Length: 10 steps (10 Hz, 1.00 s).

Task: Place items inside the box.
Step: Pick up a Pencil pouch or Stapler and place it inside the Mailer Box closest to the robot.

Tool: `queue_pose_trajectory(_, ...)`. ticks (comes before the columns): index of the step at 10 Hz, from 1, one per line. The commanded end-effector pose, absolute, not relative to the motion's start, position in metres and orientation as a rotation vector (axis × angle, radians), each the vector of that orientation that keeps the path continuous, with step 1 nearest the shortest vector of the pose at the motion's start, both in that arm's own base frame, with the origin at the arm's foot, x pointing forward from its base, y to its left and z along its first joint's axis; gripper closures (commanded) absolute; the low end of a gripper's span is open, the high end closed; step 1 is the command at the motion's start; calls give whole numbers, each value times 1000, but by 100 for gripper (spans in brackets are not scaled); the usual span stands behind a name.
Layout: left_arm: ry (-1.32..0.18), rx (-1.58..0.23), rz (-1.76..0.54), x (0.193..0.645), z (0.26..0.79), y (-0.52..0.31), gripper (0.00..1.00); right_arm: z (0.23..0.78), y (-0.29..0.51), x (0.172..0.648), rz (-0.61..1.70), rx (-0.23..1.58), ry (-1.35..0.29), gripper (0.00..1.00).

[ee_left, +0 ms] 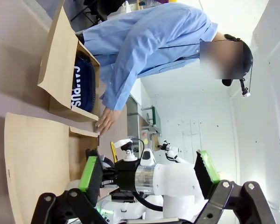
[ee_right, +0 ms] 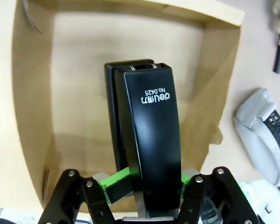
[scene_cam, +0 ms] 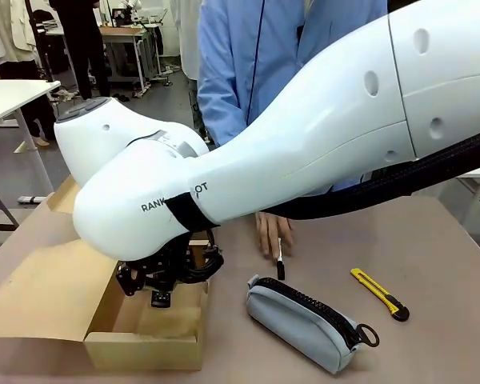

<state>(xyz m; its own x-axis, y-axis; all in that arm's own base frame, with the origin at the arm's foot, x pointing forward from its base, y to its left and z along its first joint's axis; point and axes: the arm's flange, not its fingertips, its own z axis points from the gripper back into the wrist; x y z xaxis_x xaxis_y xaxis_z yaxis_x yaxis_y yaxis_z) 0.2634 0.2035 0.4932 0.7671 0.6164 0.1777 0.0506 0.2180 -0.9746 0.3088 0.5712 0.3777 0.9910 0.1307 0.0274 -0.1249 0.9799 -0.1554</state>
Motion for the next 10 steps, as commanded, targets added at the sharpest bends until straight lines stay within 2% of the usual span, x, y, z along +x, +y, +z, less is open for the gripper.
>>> queue_pose_trajectory(1,-637,-1317,408,262,493,202,0,381,567,307,106,-169,-18,20)
queue_pose_trajectory(2,-637,-1317,408,262,493,202,0,381,565,305,99,-165,-20,0)
queue_pose_trajectory(4,-637,-1317,408,262,493,202,0,383,563,306,80,-161,-34,0)
queue_pose_trajectory(5,-637,-1317,408,262,493,202,0,382,561,307,74,-156,-30,12)
queue_pose_trajectory(6,-637,-1317,408,262,493,202,0,381,560,307,70,-149,-32,2)
queue_pose_trajectory(10,-637,-1317,408,262,493,202,0,384,552,305,68,-114,-48,0)
